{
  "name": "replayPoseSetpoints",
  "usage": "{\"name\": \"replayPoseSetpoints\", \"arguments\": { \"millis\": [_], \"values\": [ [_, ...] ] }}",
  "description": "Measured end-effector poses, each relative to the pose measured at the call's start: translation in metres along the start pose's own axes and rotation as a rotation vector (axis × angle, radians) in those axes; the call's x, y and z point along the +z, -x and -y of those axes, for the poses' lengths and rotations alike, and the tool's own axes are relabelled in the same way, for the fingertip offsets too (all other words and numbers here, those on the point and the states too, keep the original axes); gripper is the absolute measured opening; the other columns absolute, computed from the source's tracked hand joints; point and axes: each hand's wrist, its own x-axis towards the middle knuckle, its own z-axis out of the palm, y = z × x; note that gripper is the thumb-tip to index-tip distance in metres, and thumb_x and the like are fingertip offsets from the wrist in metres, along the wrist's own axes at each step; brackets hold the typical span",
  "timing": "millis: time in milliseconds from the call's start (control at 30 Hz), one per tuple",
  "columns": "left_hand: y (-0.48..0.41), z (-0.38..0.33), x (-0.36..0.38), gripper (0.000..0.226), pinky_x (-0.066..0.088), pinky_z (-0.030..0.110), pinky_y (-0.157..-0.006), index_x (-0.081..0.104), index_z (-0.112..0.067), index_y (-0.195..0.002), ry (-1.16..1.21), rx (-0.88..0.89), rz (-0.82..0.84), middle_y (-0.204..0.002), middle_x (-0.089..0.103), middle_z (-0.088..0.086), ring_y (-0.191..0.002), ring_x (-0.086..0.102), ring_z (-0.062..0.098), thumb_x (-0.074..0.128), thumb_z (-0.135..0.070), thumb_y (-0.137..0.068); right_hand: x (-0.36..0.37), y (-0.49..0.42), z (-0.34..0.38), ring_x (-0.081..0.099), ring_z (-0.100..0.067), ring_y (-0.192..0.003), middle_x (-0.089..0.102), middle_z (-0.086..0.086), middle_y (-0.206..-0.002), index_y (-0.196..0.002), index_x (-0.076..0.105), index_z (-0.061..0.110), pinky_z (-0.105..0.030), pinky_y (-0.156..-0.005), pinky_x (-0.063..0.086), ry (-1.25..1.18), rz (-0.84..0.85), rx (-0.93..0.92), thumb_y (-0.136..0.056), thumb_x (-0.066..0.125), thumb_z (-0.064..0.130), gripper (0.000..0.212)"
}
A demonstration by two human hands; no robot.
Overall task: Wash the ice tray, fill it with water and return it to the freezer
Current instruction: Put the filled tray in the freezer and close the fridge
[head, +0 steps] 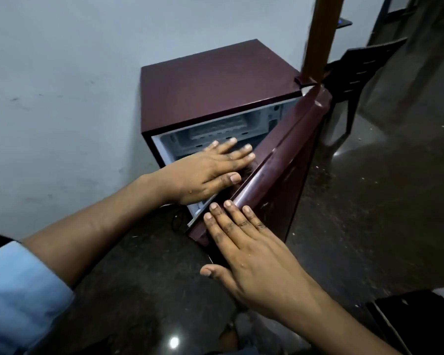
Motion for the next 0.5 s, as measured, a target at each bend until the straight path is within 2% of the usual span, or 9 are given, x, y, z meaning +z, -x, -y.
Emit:
{"name": "replayPoseSetpoints", "arguments": {
  "millis": [100,200,333,500],
  "values": [
    [0.008,0.052,-0.001,0.069,-0.008,0.049,-0.132,0.01,-0.037,-0.168,-0.082,-0.129,-0.045,-0.177,-0.007,-0.008,-0.162,-0.018,0.022,0.017,-0.066,-0.107,0.011,-0.026,0.006,0.018,-0.024,-0.159,0.029,-0.008,-0.169,-0.161,0.036,0.011,-0.044,-0.125,0.017,0.006,-0.019,-0.001,-0.106,0.026,0.068,0.08],
    [0.018,0.106,-0.009,0.073,-0.007,0.054,-0.131,0.015,-0.039,-0.168,-0.137,-0.209,-0.059,-0.177,-0.003,-0.004,-0.163,-0.014,0.023,0.015,-0.074,-0.103,0.022,-0.05,0.013,0.016,-0.024,-0.16,0.027,-0.007,-0.17,-0.162,0.033,0.011,-0.045,-0.125,0.017,0.006,-0.03,0.017,-0.105,0.024,0.069,0.082],
    [0.019,0.165,-0.032,0.07,-0.004,0.052,-0.132,0.026,-0.034,-0.166,-0.135,-0.258,-0.111,-0.176,0.008,-0.003,-0.164,-0.003,0.021,0.02,-0.066,-0.105,0.037,-0.08,0.022,0.016,-0.026,-0.16,0.026,-0.009,-0.17,-0.162,0.032,0.009,-0.047,-0.124,0.017,0.028,-0.053,0.049,-0.105,0.025,0.07,0.084],
    [-0.005,0.224,-0.057,0.072,-0.005,0.053,-0.131,0.024,-0.039,-0.165,-0.108,-0.326,-0.094,-0.177,0.008,-0.004,-0.164,-0.003,0.021,0.015,-0.07,-0.101,0.056,-0.111,0.031,0.011,-0.026,-0.161,0.021,-0.008,-0.172,-0.163,0.028,0.011,-0.053,-0.126,0.013,0.037,-0.102,0.107,-0.106,0.029,0.068,0.082]
  ]
}}
